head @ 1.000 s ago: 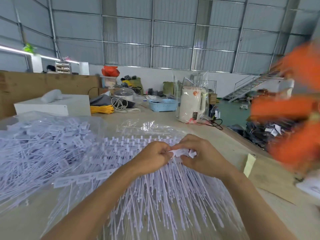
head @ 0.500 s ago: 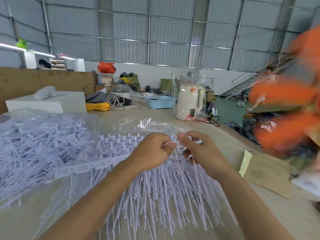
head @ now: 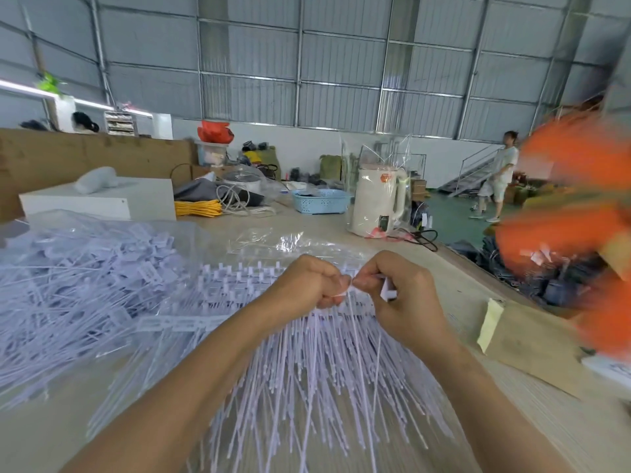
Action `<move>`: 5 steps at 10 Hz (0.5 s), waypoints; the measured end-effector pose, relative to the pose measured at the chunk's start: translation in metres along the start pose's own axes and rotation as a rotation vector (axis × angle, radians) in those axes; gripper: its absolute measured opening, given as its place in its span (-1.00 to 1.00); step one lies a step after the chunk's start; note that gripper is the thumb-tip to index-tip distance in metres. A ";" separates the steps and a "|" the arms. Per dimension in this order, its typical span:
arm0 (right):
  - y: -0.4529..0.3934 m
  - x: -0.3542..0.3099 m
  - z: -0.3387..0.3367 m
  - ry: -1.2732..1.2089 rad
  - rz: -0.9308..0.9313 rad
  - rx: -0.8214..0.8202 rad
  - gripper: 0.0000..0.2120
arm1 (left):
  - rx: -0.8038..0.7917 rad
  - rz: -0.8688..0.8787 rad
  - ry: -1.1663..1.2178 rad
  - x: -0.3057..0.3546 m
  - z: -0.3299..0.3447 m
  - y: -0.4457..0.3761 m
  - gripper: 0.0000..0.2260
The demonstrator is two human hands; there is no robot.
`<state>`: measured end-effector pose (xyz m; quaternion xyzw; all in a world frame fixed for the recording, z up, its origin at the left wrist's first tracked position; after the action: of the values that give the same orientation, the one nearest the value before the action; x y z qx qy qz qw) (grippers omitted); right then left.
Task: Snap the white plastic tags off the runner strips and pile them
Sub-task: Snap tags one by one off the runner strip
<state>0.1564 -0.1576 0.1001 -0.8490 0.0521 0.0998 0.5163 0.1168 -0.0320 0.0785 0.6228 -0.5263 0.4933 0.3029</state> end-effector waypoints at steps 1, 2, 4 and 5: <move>-0.003 -0.010 -0.008 0.067 -0.163 0.047 -0.92 | -0.026 -0.024 0.094 0.001 -0.001 0.002 -0.50; -0.007 -0.015 -0.010 0.063 -0.196 0.057 -0.91 | -0.063 -0.032 0.161 0.006 0.003 0.004 -0.54; -0.010 0.027 -0.093 -0.222 0.196 0.553 -0.62 | 0.050 -0.061 0.069 -0.003 -0.019 0.009 -0.62; 0.008 0.102 -0.154 -0.282 0.215 0.395 -0.71 | 0.108 -0.011 -0.018 -0.007 -0.029 0.012 -0.60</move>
<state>0.2717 -0.2962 0.1395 -0.6991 0.0882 0.2591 0.6606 0.0973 -0.0068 0.0795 0.6457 -0.4982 0.5136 0.2666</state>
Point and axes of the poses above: each hand's wrist, its own y-axis away from the middle knuckle, its own z-axis out of the palm, x = y × z, the point moved 6 cm from there along -y, towards the middle knuckle, and after that the axes turned 7 degrees about -z, right-handed, at the moved point
